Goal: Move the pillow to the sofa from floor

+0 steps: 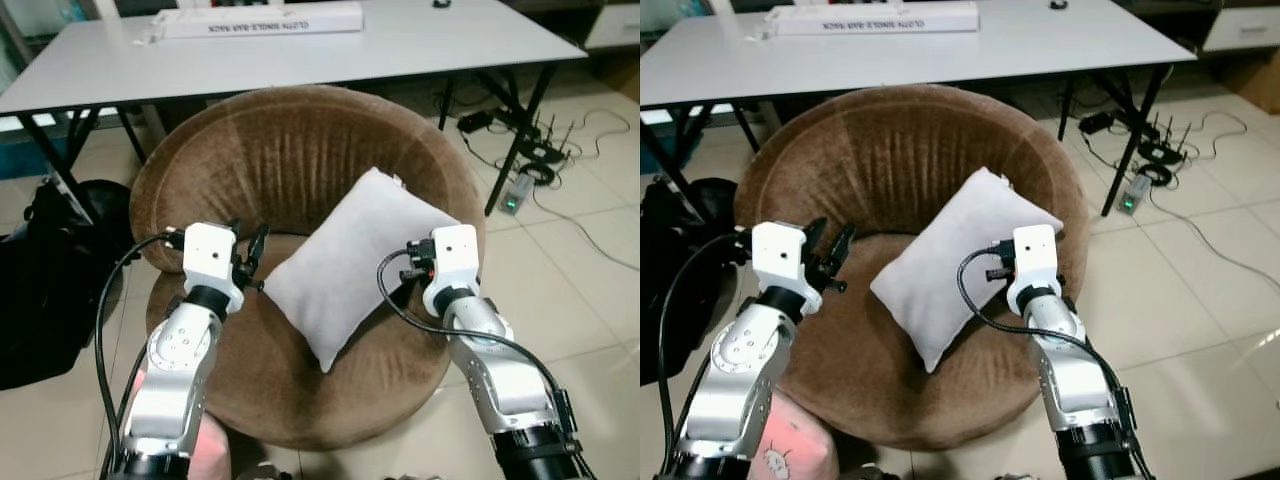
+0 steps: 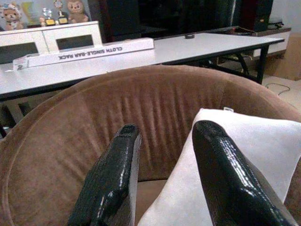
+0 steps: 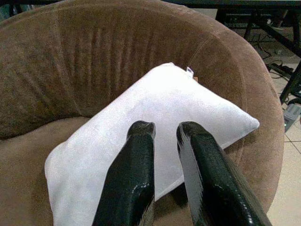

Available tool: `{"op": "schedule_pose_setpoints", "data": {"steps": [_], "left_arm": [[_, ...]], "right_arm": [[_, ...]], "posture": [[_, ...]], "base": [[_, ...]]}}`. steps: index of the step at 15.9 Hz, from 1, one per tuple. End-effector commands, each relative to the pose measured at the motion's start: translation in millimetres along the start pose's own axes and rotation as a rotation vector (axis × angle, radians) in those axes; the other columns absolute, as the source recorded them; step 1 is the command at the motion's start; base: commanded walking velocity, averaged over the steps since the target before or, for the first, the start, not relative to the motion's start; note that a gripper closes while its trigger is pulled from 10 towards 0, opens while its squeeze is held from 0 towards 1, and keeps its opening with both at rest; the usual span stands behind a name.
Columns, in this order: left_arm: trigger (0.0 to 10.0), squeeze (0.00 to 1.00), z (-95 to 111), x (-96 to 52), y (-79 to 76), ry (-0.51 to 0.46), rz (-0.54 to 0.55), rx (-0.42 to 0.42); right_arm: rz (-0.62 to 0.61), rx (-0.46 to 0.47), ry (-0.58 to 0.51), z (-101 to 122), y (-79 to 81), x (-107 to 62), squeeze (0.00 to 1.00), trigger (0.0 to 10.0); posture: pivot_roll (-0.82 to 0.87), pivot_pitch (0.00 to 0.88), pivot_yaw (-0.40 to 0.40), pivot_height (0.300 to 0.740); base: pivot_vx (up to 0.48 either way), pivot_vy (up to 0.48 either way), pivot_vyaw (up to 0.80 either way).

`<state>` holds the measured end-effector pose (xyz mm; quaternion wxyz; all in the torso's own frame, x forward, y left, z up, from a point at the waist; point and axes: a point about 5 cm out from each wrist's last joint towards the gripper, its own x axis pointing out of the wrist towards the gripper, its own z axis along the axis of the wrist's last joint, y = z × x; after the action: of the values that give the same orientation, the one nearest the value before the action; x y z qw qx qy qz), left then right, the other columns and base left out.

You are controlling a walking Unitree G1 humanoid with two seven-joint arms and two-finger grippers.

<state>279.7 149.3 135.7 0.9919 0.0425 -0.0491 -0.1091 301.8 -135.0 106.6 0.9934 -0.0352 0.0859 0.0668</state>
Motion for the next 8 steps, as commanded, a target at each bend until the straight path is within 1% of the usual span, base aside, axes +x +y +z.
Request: {"op": "schedule_pose_setpoints", "data": {"steps": [1, 3, 5, 8], "left_arm": [[10.0, 0.0, -0.1, -1.0, -2.7, 0.021, 0.006, 0.018], [10.0, 0.0, -1.3, -3.6, -3.4, 0.035, 0.019, 0.008], [10.0, 0.0, -0.8, -5.4, -2.0, 0.042, 0.023, 0.02], [10.0, 0.0, 2.2, -4.1, -0.7, 0.045, 0.016, 0.028]], "right_arm": [[-0.014, 0.002, -0.006, -0.8, -3.8, 1.5, 0.0, 10.0], [-0.032, 0.019, 0.004, -5.1, -5.9, 1.6, 0.0, 10.0], [-0.036, 0.036, 0.005, -7.1, -6.4, 1.8, 0.0, 10.0], [-0.046, 0.055, -0.014, -6.0, -7.6, 4.4, 0.0, 10.0]], "posture": [[0.06, 0.0, 0.022, 0.74], [0.07, 0.0, 0.017, 0.74], [0.07, 0.0, 0.021, 0.74], [0.07, 0.0, 0.03, 0.74]], "base": [[0.0, 0.0, 0.0], [0.0, 0.0, 0.0], [0.0, 0.0, 0.0], [0.0, 0.0, 0.0]]}}
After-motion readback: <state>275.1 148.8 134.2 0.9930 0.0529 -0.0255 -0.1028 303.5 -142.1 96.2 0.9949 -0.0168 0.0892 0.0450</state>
